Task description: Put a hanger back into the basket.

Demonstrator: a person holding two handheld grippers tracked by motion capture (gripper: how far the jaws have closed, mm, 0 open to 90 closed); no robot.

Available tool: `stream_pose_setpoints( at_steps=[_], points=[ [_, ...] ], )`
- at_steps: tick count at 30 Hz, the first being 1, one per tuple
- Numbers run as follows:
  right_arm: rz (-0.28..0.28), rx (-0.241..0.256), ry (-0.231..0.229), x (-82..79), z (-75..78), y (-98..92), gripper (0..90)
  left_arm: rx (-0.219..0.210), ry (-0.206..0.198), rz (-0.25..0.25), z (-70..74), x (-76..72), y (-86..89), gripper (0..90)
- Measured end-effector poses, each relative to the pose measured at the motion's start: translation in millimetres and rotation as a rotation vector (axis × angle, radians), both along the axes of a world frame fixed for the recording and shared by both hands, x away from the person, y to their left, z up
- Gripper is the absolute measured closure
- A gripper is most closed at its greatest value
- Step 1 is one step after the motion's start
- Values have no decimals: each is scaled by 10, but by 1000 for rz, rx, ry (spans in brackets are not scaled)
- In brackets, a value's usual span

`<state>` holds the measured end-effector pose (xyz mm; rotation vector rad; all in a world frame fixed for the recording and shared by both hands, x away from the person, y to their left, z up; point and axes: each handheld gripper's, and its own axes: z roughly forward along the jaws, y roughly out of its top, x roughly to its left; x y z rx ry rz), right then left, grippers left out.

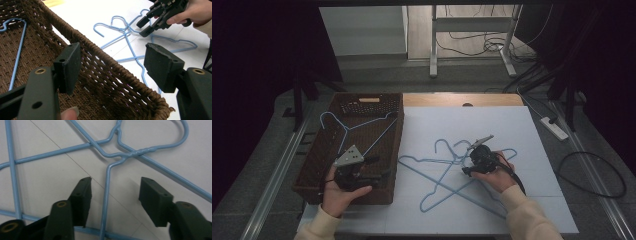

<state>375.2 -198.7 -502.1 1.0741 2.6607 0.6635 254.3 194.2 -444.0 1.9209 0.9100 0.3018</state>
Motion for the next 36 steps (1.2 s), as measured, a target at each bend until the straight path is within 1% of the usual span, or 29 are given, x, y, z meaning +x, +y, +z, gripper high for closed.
stream_pose_setpoints(
  at_steps=[2,3,4,5,7,8,9,11,12,13,14,15,17,20,24,26,27,28,30,31,35,36],
  points=[
    [6,-13,12,12,-8,24,586,1,0,-1,0,0,-2,312],
    [5,-27,7,14,-10,41,608,2,1,-2,-1,1,-6,312],
    [5,-27,7,14,-10,41,608,2,1,-2,-1,1,-6,312],
    [5,-36,19,25,3,74,665,4,1,-3,0,2,-9,312],
    [2,-42,22,30,4,86,673,5,1,-2,0,2,-11,312],
    [6,-54,31,40,12,108,715,5,1,-2,0,1,-12,312],
    [2,-56,40,43,15,122,731,4,-1,-2,1,-1,-15,312],
    [-14,-63,61,57,23,145,794,4,-2,-2,6,-5,-17,312],
    [-23,-65,80,67,31,156,842,5,-3,-2,8,-6,-17,312],
    [-28,-61,86,74,28,162,862,5,-3,-2,9,-9,-18,312],
    [-28,-61,86,74,28,162,862,5,-3,-2,9,-9,-18,312],
    [-36,-70,94,79,36,175,874,7,-4,-2,11,-12,-17,312],
    [-33,-72,88,73,37,176,876,7,-5,-1,12,-14,-18,312],
    [-24,-58,64,54,52,160,878,8,-7,-1,17,-15,-22,312],
    [4,-32,3,7,153,125,879,10,-9,-3,27,-15,-35,312],
    [30,-16,-43,-36,219,103,880,10,-11,-2,30,-17,-42,313],
    [30,-16,-43,-36,219,103,880,11,-12,-4,34,-18,-45,313],
    [39,-8,-58,-61,249,90,880,11,-13,-4,38,-19,-50,313],
    [66,13,-108,-140,341,45,880,11,-15,-6,51,-24,-58,313],
    [66,13,-108,-140,341,45,880,11,-15,-6,51,-24,-58,313],
    [83,60,-165,-272,491,-58,881,11,-19,-8,66,-22,-77,313],
    [83,66,-172,-286,509,-72,881,10,-20,-9,67,-20,-85,313]
  ],
)
